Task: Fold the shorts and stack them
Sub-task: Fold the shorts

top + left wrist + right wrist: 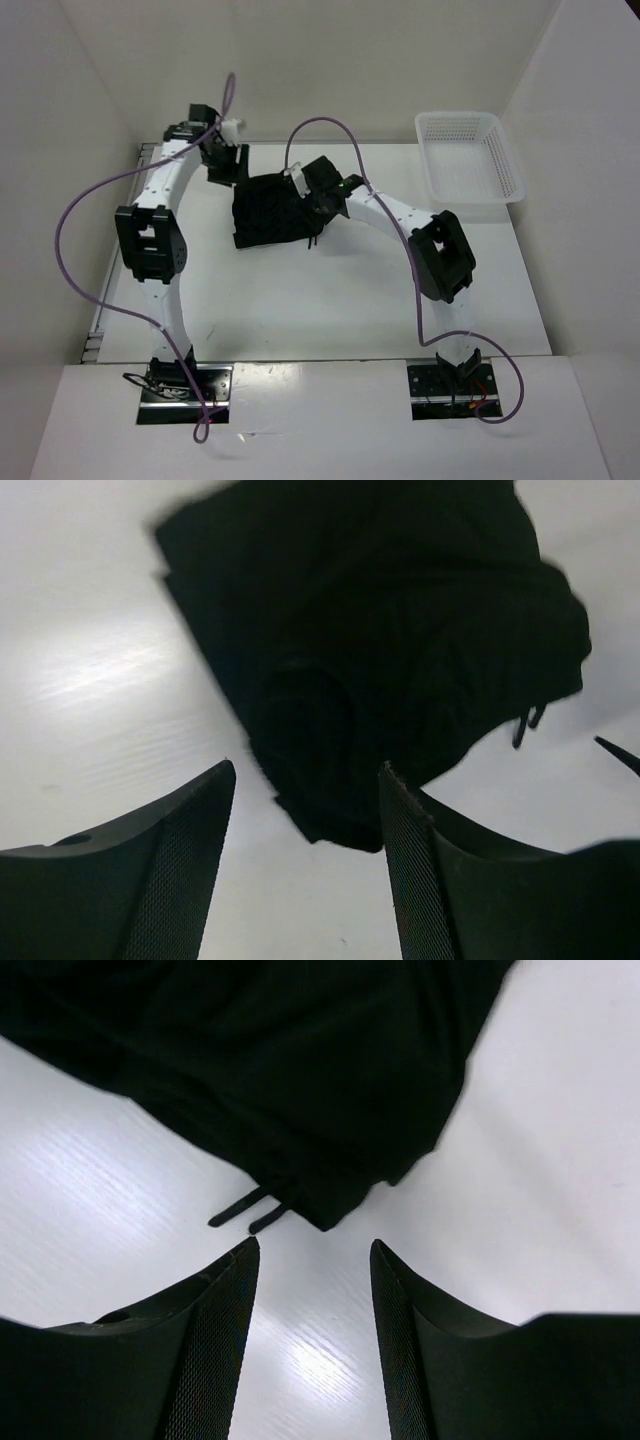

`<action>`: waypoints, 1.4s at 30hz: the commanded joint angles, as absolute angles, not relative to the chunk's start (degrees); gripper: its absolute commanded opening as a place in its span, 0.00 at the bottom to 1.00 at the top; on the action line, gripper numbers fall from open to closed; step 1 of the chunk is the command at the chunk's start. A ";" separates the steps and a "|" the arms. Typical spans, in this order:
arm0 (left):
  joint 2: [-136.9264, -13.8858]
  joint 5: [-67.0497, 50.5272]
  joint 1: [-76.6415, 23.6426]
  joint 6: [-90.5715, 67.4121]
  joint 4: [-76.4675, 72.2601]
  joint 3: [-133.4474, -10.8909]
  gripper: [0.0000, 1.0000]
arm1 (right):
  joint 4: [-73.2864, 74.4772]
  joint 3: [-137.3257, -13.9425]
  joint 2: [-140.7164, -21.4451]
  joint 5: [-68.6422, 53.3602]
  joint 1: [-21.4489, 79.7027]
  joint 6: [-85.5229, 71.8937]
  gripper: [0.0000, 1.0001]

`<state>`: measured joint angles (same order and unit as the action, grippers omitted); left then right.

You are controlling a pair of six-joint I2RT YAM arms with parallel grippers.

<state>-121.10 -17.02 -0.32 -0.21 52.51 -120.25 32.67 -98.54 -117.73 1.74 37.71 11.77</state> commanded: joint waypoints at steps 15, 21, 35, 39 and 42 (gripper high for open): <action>-132.36 -12.74 -5.80 0.00 47.03 -113.74 0.67 | 14.85 -89.83 -121.37 4.67 37.53 10.90 0.52; -131.66 -14.23 -5.80 0.00 47.02 -113.20 0.47 | 16.69 -90.53 -123.84 -3.33 37.53 9.49 0.42; -121.74 -15.64 -1.68 0.00 45.97 -105.65 0.20 | 15.13 -73.41 -104.70 -0.70 36.30 17.47 0.00; -120.59 -20.20 -1.67 0.00 46.58 -103.02 0.27 | 12.30 -63.30 -99.23 -4.21 38.22 24.43 0.00; -120.59 -23.99 -3.07 0.00 48.86 -101.26 0.46 | 15.81 -62.67 -98.61 -9.91 40.42 25.57 0.43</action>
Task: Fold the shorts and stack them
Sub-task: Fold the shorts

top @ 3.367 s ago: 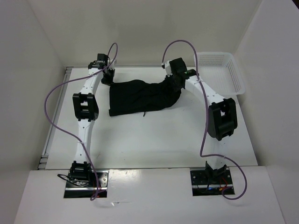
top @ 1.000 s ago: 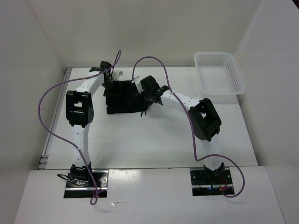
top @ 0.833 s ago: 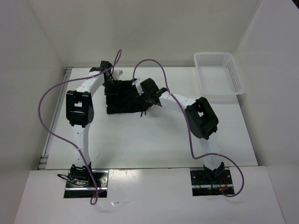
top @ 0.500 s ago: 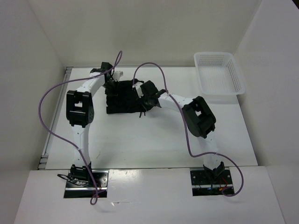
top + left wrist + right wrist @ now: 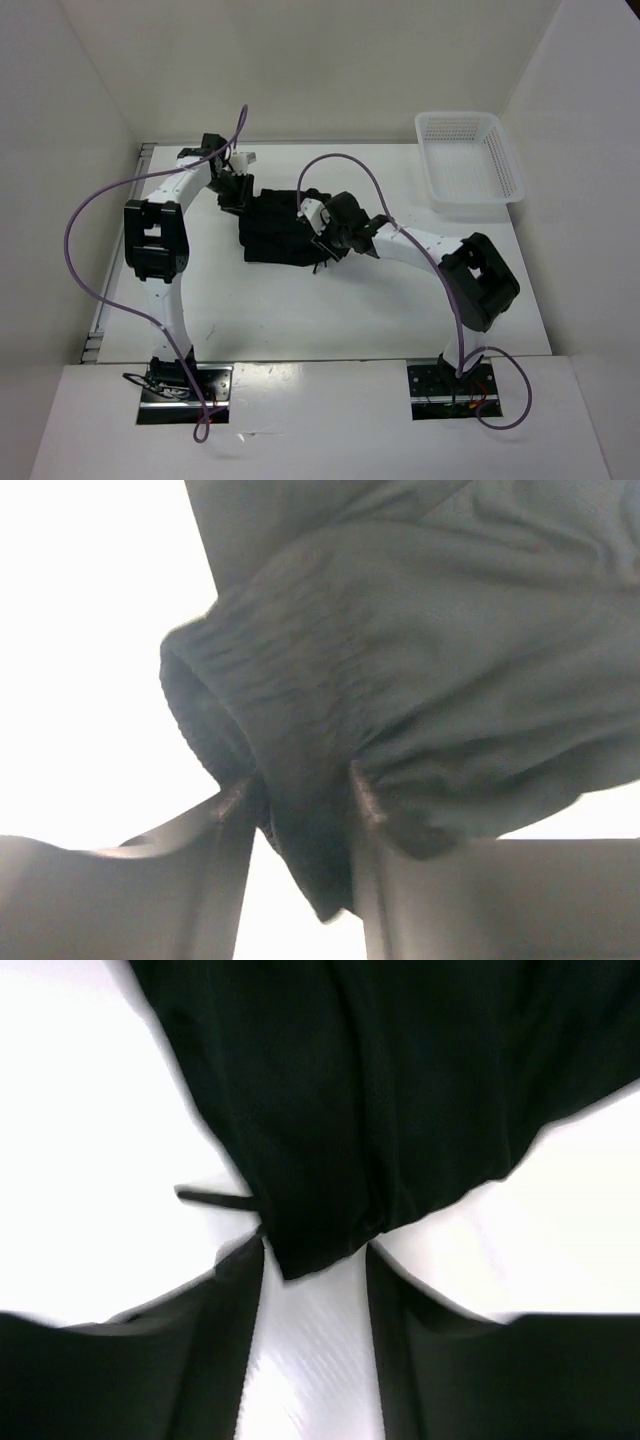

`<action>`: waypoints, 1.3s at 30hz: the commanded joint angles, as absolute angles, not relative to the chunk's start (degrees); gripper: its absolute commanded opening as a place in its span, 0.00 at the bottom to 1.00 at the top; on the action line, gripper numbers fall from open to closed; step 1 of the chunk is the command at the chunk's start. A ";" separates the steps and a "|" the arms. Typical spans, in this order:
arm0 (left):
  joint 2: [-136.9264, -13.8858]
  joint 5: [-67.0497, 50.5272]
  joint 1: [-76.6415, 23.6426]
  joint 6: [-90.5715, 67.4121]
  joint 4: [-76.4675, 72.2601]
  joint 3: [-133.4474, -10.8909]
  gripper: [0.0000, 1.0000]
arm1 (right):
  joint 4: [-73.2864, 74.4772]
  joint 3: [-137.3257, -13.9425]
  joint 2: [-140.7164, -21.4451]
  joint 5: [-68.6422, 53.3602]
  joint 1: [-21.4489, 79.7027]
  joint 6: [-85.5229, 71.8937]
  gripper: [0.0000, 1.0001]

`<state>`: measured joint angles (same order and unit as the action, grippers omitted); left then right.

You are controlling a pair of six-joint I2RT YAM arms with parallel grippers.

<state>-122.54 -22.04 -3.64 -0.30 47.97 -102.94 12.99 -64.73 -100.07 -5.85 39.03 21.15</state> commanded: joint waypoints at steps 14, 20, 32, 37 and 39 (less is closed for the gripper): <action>-120.67 -28.40 -1.23 0.00 55.02 -111.87 0.72 | 10.21 -79.79 -101.41 -21.37 26.46 5.73 0.61; -127.69 -25.14 -2.28 0.00 55.02 -119.79 0.74 | 3.88 -86.11 -112.93 -18.19 22.95 -4.62 0.63; -131.75 -21.53 -3.87 0.00 53.17 -114.80 0.71 | 4.39 -98.44 -128.23 -18.46 22.41 -15.03 0.68; -131.75 -23.99 -4.39 0.00 52.65 -112.16 0.43 | 4.39 -101.60 -131.47 -20.30 22.41 -14.50 0.28; -132.28 -23.99 -4.39 0.00 52.65 -112.15 0.35 | 4.39 -102.21 -132.01 -21.53 22.41 -15.02 0.10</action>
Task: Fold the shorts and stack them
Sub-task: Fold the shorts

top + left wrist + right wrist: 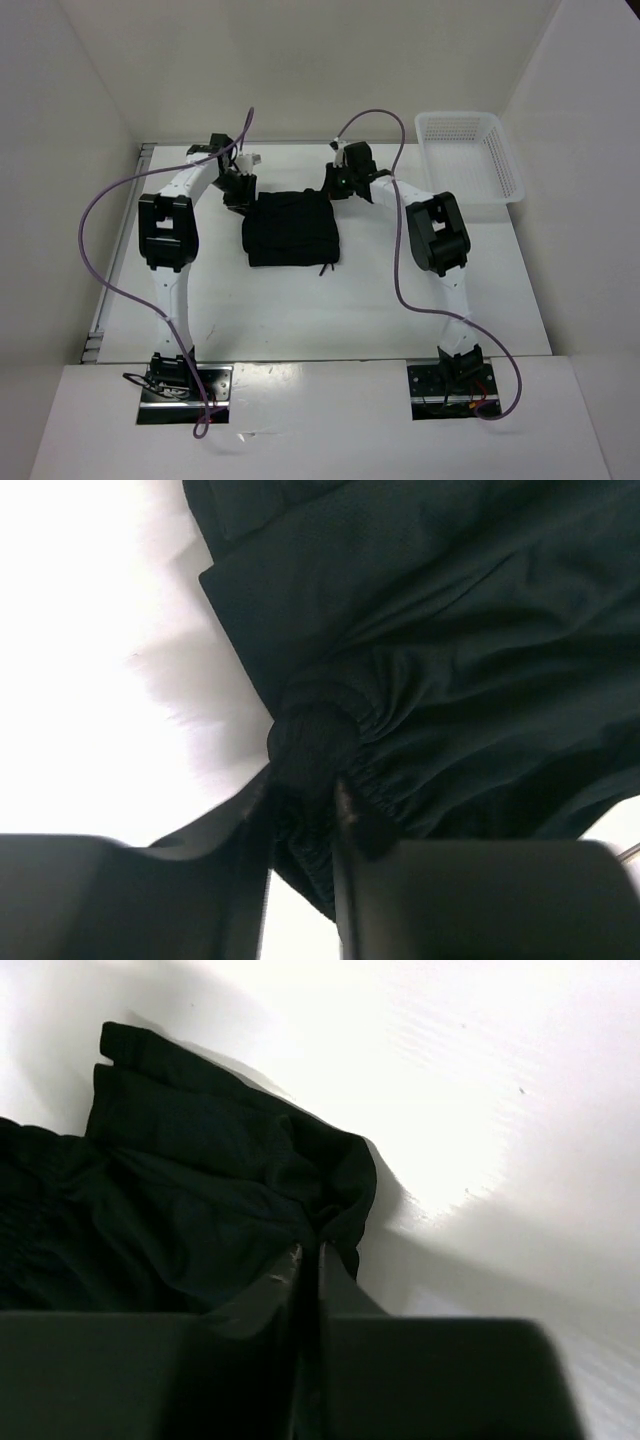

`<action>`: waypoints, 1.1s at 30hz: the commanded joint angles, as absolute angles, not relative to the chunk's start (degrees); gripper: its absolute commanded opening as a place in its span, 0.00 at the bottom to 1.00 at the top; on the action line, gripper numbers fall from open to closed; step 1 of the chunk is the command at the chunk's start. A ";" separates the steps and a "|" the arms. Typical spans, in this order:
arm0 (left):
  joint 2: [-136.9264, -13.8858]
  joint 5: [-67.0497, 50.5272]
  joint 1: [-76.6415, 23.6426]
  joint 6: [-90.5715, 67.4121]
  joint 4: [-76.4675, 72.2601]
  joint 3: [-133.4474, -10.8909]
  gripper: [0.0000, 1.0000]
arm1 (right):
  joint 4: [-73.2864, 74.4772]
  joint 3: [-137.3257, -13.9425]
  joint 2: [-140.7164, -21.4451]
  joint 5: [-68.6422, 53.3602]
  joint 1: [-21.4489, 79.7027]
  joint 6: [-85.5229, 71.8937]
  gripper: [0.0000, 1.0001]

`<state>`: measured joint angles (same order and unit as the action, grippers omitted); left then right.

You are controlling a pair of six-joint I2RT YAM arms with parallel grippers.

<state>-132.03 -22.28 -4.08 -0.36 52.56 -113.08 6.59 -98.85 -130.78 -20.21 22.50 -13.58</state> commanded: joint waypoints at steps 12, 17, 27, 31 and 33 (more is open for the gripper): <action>-130.08 -19.78 -4.92 0.00 51.50 -108.81 0.01 | 6.06 -116.88 -136.23 -1.85 20.65 -19.25 0.00; -130.08 -20.38 -4.92 0.00 51.50 -110.73 0.07 | 6.59 -115.15 -137.64 -5.62 21.27 -15.74 0.35; -133.95 -24.78 -4.92 0.00 50.89 -127.08 0.22 | 10.45 -108.65 -126.05 -6.58 21.27 2.35 0.78; -134.56 -26.37 -4.92 0.00 51.50 -130.34 0.23 | 15.11 -96.29 -116.82 -14.22 23.98 14.65 0.73; -135.18 -27.68 -4.92 0.00 51.50 -131.12 0.26 | 16.52 -89.78 -112.34 -14.24 25.66 20.10 0.70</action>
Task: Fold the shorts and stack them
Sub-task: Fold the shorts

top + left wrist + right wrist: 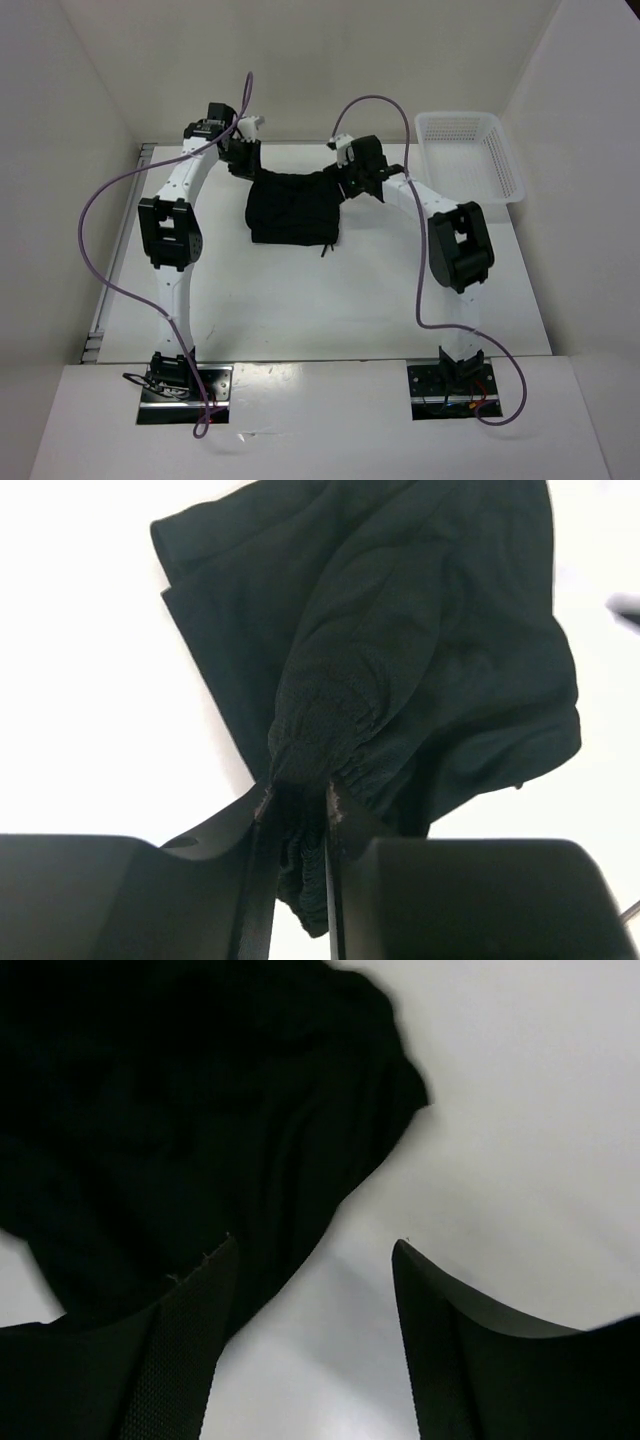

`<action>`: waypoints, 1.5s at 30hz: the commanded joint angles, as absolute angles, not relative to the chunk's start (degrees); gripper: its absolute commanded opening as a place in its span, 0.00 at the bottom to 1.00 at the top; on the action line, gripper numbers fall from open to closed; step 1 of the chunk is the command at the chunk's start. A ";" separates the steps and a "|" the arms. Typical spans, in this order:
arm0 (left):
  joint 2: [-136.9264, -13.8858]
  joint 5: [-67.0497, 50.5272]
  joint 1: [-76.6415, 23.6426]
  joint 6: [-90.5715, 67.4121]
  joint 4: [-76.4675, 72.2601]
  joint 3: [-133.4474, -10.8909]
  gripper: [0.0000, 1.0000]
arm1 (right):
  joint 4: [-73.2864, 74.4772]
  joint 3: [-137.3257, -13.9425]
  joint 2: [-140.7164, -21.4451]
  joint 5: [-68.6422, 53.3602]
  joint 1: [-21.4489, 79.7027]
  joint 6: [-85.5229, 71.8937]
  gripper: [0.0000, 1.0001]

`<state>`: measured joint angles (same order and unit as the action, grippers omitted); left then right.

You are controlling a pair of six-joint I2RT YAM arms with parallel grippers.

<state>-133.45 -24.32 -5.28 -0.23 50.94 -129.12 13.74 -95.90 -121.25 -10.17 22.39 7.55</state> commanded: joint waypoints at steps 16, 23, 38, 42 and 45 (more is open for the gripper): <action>-149.06 -19.78 -4.39 0.00 51.59 -143.96 0.38 | 10.73 -77.70 -110.21 -5.55 35.68 23.12 0.59; -149.59 -19.25 -4.39 0.00 52.12 -144.49 0.41 | 8.88 -73.66 -111.45 -2.02 38.14 27.49 0.19; -147.41 -18.11 -4.39 0.00 53.17 -145.38 0.52 | 7.74 -68.72 -105.39 1.04 41.66 35.16 0.52; -143.18 -18.63 -4.39 0.00 53.17 -141.96 0.68 | 8.95 -72.06 -102.93 0.80 41.66 32.00 0.64; -138.53 -19.77 -4.39 0.00 53.17 -139.93 0.78 | 11.94 -76.71 -101.08 -5.69 40.00 26.03 0.66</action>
